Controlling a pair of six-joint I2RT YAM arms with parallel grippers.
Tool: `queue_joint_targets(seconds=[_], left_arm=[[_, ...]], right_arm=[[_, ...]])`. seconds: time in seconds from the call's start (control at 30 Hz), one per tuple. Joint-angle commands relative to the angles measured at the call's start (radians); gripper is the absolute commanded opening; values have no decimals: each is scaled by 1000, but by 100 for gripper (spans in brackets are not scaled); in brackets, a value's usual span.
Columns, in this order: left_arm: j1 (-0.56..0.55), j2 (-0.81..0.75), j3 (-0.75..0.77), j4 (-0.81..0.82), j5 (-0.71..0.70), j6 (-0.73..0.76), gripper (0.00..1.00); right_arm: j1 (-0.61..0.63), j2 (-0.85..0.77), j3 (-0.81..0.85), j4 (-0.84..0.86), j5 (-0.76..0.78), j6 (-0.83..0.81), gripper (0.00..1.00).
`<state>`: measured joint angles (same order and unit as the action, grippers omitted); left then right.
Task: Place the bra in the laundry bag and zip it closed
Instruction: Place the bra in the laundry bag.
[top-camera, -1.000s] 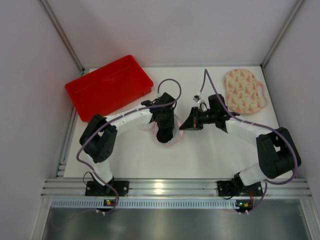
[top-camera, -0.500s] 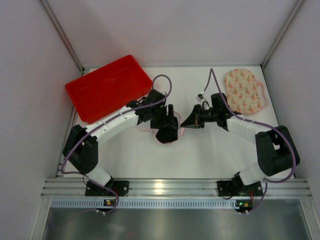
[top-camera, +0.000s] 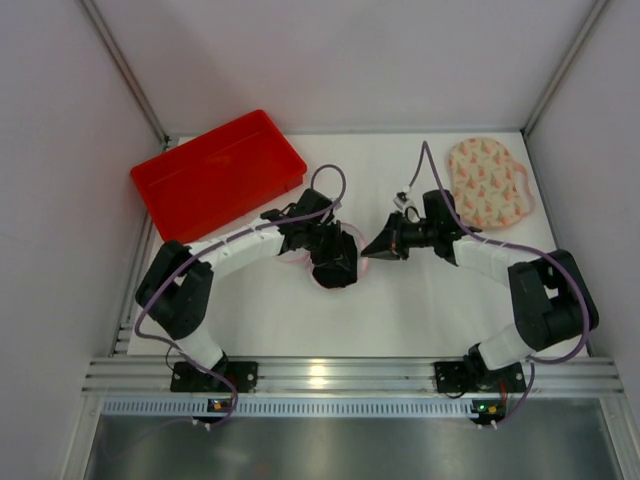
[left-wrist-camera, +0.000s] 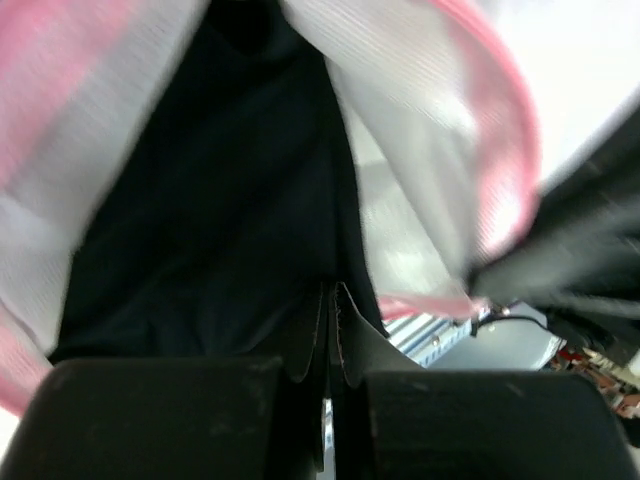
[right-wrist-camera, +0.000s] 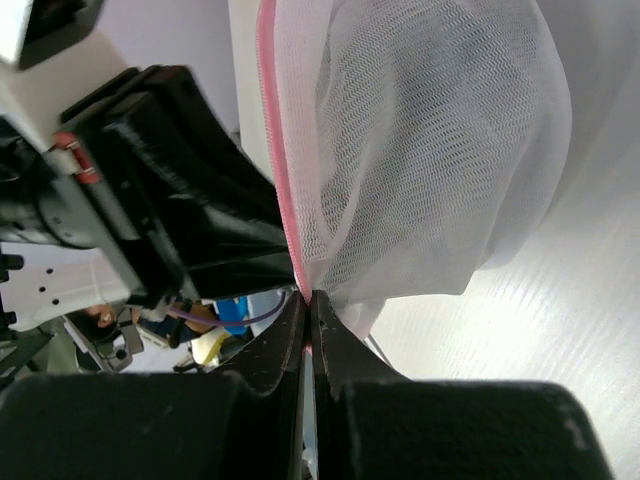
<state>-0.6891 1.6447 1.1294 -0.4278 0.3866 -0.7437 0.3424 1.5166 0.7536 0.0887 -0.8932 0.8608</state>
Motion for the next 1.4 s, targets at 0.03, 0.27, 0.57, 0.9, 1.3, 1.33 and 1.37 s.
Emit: queue_joint_targets(seconds=[0.03, 0.27, 0.57, 0.9, 1.3, 1.33, 1.37], left_arm=[[5, 70, 43, 75, -69, -54, 0], [30, 228, 136, 15, -277, -138, 0], [17, 248, 142, -48, -422, -56, 0], [14, -40, 113, -48, -216, 136, 48], [371, -299, -126, -55, -78, 109, 98], [378, -293, -146, -54, -80, 87, 98], [379, -286, -167, -51, -84, 81, 98]], right_arm=[[-6, -41, -36, 60, -15, 38, 0], [4, -90, -91, 115, -12, 176, 0], [3, -87, -149, 499, -75, 593, 0], [1, 4, -16, 158, -46, 233, 0], [-40, -59, -101, 151, -39, 204, 0], [-40, -70, -108, 169, -36, 202, 0], [-42, -75, -114, 169, -38, 192, 0]])
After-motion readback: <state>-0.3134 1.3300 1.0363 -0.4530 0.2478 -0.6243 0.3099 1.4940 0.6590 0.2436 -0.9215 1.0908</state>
